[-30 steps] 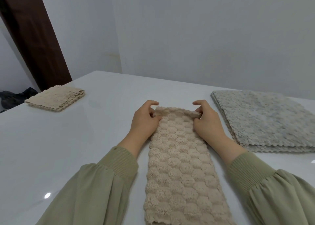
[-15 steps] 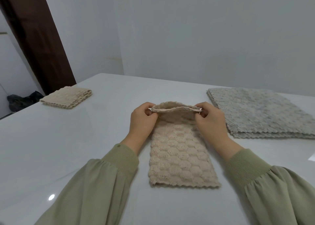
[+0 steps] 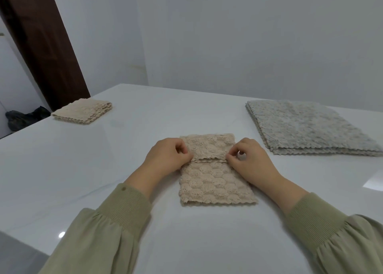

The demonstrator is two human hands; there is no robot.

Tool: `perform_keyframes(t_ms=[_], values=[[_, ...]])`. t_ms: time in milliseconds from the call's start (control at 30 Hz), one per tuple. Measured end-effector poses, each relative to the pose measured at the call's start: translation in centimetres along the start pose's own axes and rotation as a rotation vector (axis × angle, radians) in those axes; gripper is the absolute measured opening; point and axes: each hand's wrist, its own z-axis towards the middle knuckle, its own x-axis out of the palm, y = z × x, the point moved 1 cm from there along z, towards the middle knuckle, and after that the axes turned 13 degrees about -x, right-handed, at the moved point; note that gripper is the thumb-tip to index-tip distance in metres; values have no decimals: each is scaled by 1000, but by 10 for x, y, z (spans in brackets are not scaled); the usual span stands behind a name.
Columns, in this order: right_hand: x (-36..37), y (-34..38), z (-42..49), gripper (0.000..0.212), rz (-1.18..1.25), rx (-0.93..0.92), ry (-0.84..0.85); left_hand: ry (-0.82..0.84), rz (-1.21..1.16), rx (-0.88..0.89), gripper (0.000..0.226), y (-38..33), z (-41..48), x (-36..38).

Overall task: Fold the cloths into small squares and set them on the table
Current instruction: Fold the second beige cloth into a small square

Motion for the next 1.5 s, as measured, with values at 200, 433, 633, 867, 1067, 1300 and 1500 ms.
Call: perform_keyframes(t_ms=[200,433,633,867,1067,1300,1500], values=[[1,-5,2,16,-34,-79,32,-116,135,405,21,-4,-1,3],[1,-7,3,12,-64,-102,-7,-83,154,427,21,-2,3,11],[-6,-9,0,12,-149,-203,10,-67,146,409,20,-1,2,12],[-10,-2,-4,7,-290,-391,-101,-67,138,390,19,0,2,13],[-12,-1,-8,8,-485,-563,-34,-58,122,377,16,-1,3,12],[-8,-5,-6,31,-541,-619,41,6,44,344,7,2,4,5],[-5,-8,-4,7,-478,-567,47,32,99,380,7,5,6,1]])
